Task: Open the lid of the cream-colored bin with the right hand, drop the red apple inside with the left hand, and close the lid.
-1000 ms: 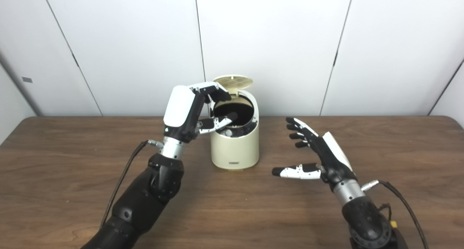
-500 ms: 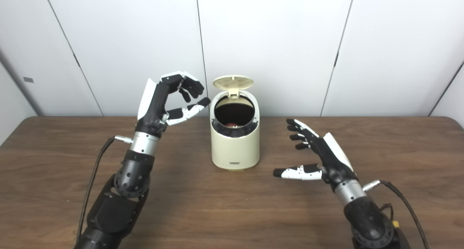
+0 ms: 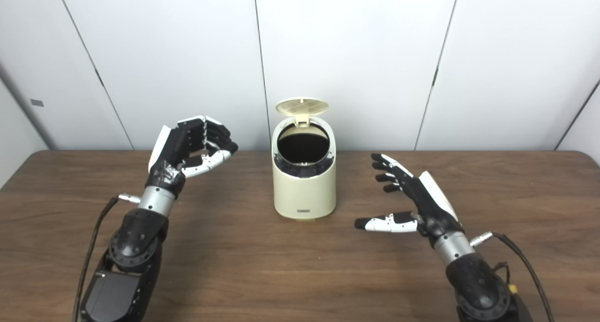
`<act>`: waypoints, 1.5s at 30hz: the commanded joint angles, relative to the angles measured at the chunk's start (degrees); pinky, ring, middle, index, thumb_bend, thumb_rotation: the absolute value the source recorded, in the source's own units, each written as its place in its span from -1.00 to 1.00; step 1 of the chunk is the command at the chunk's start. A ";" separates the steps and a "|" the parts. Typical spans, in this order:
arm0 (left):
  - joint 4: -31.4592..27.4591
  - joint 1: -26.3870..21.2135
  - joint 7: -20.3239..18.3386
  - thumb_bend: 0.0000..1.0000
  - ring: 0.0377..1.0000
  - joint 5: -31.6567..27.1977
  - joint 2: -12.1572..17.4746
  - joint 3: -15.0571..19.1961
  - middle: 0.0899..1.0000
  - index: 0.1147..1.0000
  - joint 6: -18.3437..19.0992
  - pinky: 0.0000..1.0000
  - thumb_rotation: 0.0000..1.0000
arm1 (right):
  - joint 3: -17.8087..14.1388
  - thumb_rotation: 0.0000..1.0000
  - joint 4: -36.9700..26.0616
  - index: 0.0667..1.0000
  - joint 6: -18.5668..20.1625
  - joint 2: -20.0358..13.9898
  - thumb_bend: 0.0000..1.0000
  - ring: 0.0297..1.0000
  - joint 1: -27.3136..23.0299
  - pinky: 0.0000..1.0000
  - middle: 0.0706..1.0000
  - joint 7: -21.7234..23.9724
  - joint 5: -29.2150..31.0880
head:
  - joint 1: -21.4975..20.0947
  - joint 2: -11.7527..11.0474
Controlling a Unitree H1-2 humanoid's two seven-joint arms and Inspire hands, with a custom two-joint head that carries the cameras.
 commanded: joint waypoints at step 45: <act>7.91 8.06 -2.14 0.01 0.01 -2.61 -0.62 2.47 0.12 -0.14 -5.00 -0.17 -0.88 | -1.16 -0.31 -0.17 0.75 -5.37 -0.12 0.46 0.62 -6.08 0.44 0.72 -1.34 2.78 | -2.37 -0.43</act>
